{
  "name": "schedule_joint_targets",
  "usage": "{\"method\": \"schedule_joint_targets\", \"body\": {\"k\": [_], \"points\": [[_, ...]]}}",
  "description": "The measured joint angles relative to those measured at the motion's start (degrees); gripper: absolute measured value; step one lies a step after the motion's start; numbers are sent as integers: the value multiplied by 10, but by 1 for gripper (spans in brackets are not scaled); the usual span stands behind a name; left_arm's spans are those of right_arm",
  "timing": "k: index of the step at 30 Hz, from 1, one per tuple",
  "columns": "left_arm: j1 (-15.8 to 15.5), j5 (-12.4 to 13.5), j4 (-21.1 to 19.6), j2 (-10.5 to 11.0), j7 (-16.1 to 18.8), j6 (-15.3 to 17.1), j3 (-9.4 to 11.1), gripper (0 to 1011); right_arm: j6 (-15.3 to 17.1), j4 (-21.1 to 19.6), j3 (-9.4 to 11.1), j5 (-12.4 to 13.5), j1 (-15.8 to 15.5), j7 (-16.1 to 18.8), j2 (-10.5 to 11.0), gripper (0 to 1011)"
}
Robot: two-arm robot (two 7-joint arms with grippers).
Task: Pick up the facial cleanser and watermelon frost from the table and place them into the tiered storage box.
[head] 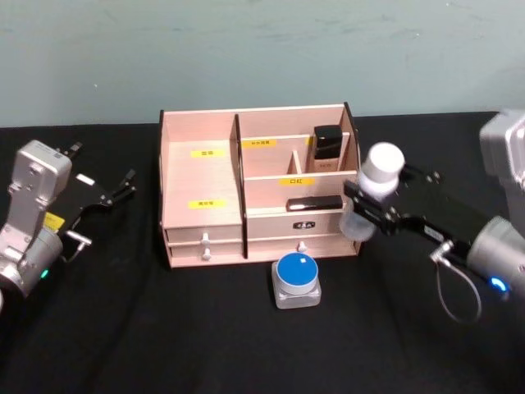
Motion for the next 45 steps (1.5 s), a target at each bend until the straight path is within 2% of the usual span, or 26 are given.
{"method": "schedule_joint_targets", "body": {"k": [5,9,10,11,16,23,32,45], "points": [[0,0,0,0,0,0,0,1010,13,8,-18,-6,51,10,-14,602],[0,0,0,0,0,0,0,1010,22,43,-44,-12,108,19,-37,602],[0,0,0,0,0,0,0,1010,22,43,-44,-12,108,19,-37,602],[0,0,0,0,0,0,0,1010,22,58,-53,-14,126,22,-45,602],[0,0,0,0,0,0,0,1010,18,112,-82,-21,180,31,-75,602],[0,0,0,0,0,0,0,1010,10,176,-107,-29,230,37,-106,602],[0,0,0,0,0,0,0,1010,-5,248,-124,-39,274,40,-137,602],[0,0,0,0,0,0,0,1010,-21,305,-125,-42,301,46,-157,602]]}}
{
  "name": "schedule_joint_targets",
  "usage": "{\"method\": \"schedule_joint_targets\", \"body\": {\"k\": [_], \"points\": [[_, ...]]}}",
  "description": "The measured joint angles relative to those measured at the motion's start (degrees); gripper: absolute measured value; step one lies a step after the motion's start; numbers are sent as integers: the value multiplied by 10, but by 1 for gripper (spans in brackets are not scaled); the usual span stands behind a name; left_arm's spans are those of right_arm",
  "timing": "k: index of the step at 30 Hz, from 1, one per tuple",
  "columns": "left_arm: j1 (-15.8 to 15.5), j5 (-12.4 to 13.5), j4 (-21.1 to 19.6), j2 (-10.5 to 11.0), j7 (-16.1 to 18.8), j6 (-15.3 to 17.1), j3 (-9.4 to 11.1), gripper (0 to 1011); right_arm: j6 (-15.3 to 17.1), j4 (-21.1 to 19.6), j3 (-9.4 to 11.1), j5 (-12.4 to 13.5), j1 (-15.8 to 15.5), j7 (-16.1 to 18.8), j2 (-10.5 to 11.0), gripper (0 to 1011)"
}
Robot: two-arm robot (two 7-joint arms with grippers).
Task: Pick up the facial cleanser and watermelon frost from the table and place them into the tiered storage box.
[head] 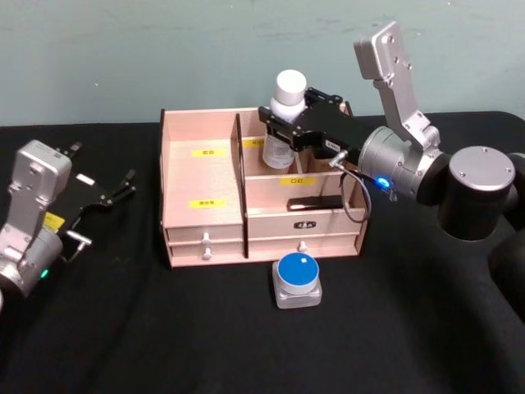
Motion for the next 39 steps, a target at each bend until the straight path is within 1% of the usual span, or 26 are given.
{"method": "schedule_joint_targets", "body": {"k": [10,23,28,39], "points": [[0,0,0,0,0,0,0,1010,1,20,-7,0,8,8,-8,602],[0,0,0,0,0,0,0,1010,15,43,-18,-5,11,11,-12,602],[0,0,0,0,0,0,0,1009,24,48,-21,-8,13,11,-12,602],[0,0,0,0,0,0,0,1010,23,48,-20,-8,13,11,-12,602]]}}
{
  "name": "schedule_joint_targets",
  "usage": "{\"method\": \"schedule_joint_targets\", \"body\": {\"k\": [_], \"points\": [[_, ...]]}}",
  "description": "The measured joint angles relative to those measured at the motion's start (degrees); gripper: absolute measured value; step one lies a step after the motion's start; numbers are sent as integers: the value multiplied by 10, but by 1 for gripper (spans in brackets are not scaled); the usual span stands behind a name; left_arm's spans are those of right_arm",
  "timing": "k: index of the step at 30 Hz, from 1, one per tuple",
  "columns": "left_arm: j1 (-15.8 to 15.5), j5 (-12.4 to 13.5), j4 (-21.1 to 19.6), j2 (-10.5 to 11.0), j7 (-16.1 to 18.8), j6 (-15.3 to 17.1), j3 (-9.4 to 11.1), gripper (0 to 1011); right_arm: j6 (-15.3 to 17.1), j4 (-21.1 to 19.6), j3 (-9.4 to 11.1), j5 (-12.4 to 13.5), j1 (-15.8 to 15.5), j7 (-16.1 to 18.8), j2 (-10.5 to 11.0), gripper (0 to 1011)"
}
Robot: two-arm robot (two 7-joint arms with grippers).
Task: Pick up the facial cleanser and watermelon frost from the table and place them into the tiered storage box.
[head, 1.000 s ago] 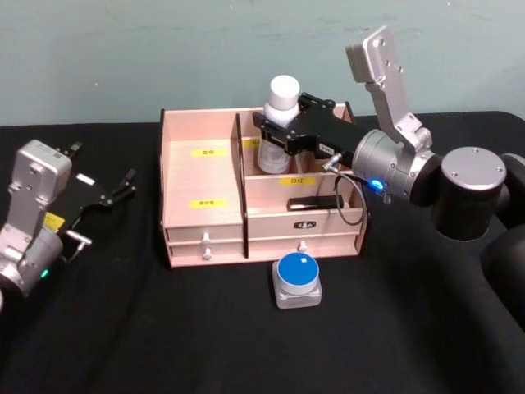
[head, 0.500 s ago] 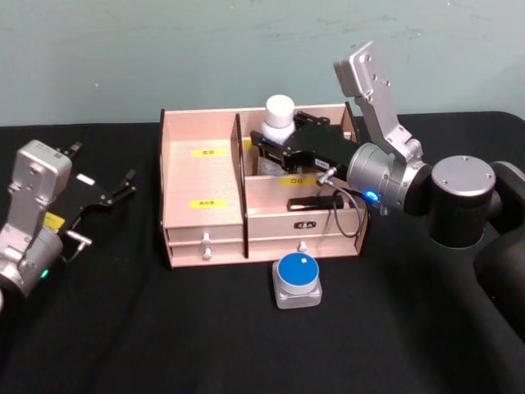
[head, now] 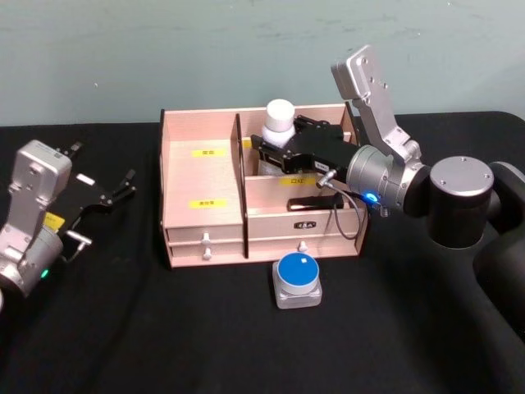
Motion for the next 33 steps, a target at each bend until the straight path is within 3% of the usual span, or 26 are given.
{"method": "schedule_joint_targets", "body": {"k": [4,5,8,14,18,24,30,32,33], "points": [[0,0,0,0,0,0,0,1010,-1,-1,0,1,0,0,0,637],[0,0,0,0,0,0,0,1010,-1,-1,0,1,0,0,0,702],[0,0,0,0,0,0,0,1010,-1,-1,0,1,0,0,0,758],[0,0,0,0,0,0,0,1010,-2,-1,1,1,-1,0,0,964],[0,0,0,0,0,0,0,1010,4,-22,5,1,-10,-3,10,1002],[0,0,0,0,0,0,0,1010,26,-72,13,1,-29,-11,29,1002],[0,0,0,0,0,0,0,1010,62,-166,26,7,-78,-23,64,1002],[0,0,0,0,0,0,0,1010,78,-215,30,10,-110,-27,83,1003],[0,0,0,0,0,0,0,1010,78,-215,30,10,-110,-27,83,1003]]}}
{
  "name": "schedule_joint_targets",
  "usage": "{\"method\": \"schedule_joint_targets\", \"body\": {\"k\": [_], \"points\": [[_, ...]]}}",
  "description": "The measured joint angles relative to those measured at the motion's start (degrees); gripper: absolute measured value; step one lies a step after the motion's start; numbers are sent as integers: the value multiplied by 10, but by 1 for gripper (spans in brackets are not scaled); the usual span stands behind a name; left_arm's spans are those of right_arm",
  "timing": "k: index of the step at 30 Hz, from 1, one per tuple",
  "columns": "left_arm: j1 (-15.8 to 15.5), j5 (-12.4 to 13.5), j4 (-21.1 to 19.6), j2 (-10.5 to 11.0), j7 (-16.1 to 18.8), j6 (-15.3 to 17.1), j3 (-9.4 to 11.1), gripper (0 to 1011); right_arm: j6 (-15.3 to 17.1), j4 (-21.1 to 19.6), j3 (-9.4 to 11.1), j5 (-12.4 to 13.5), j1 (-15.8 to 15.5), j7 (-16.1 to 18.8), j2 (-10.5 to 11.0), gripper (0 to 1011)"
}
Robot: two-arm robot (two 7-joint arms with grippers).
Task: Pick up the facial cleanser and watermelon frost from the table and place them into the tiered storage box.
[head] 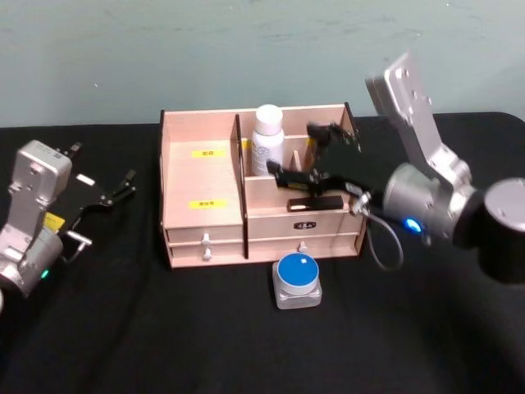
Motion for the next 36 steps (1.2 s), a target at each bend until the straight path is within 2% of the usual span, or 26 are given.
{"method": "schedule_joint_targets", "body": {"k": [2,6,9,10,14,17,25,36], "points": [[0,0,0,0,0,0,0,1010,15,-49,4,2,-39,-8,19,1003],[0,0,0,0,0,0,0,1010,26,-89,7,2,-76,-17,34,1002],[0,0,0,0,0,0,0,1010,39,-133,10,2,-125,-32,47,1003],[0,0,0,0,0,0,0,1010,39,-133,10,2,-125,-32,47,1002],[0,0,0,0,0,0,0,1009,52,-168,15,-3,-173,-49,54,1002],[0,0,0,0,0,0,0,1010,64,-179,16,-8,-196,-55,57,1002],[0,0,0,0,0,0,0,1010,97,-182,26,-20,-235,-71,56,1003],[0,0,0,0,0,0,0,1010,101,-147,34,-26,-229,-66,35,1002]]}}
